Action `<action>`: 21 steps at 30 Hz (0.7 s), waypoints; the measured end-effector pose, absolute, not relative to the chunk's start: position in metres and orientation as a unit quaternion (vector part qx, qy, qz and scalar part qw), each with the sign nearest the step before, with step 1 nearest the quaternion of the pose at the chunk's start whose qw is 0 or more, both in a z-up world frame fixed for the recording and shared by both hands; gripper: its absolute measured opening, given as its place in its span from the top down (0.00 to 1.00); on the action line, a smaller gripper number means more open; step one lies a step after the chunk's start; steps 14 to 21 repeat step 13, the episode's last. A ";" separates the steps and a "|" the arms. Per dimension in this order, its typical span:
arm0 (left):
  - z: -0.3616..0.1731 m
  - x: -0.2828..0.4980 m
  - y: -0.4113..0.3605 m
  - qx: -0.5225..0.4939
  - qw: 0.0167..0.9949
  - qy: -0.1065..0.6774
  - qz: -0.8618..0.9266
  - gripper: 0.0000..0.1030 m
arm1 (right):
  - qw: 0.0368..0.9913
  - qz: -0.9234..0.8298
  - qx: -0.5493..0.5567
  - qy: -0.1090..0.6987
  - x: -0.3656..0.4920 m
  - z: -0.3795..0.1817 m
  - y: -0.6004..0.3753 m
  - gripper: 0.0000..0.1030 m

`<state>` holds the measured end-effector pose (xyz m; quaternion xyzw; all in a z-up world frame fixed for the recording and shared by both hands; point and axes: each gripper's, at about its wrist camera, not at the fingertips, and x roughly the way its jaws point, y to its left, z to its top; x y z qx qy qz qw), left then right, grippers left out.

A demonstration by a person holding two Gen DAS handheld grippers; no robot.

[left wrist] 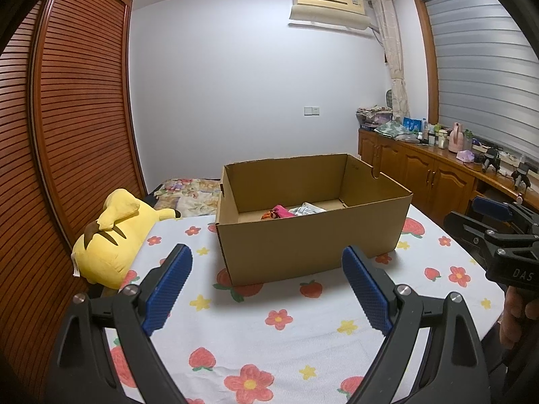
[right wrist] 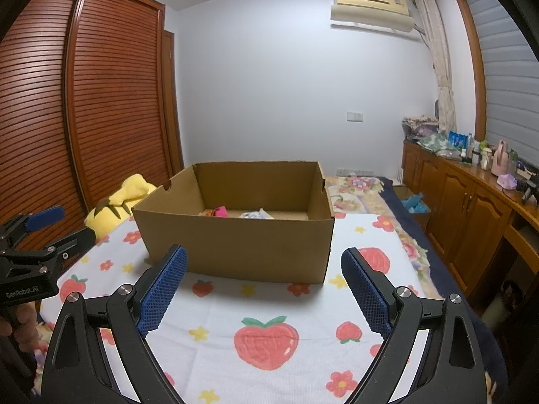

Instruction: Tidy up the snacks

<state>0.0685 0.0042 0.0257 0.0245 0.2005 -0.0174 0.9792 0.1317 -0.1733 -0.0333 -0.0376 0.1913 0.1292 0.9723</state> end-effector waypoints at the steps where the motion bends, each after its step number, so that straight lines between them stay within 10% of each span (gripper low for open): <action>1: 0.026 0.068 0.004 0.025 0.979 0.200 -0.017 0.11 | 0.972 0.129 -0.037 0.191 0.132 -0.033 -0.173 0.08; 21: 0.028 0.066 0.004 0.025 0.980 0.197 -0.016 0.11 | 0.973 0.130 -0.037 0.189 0.131 -0.032 -0.174 0.08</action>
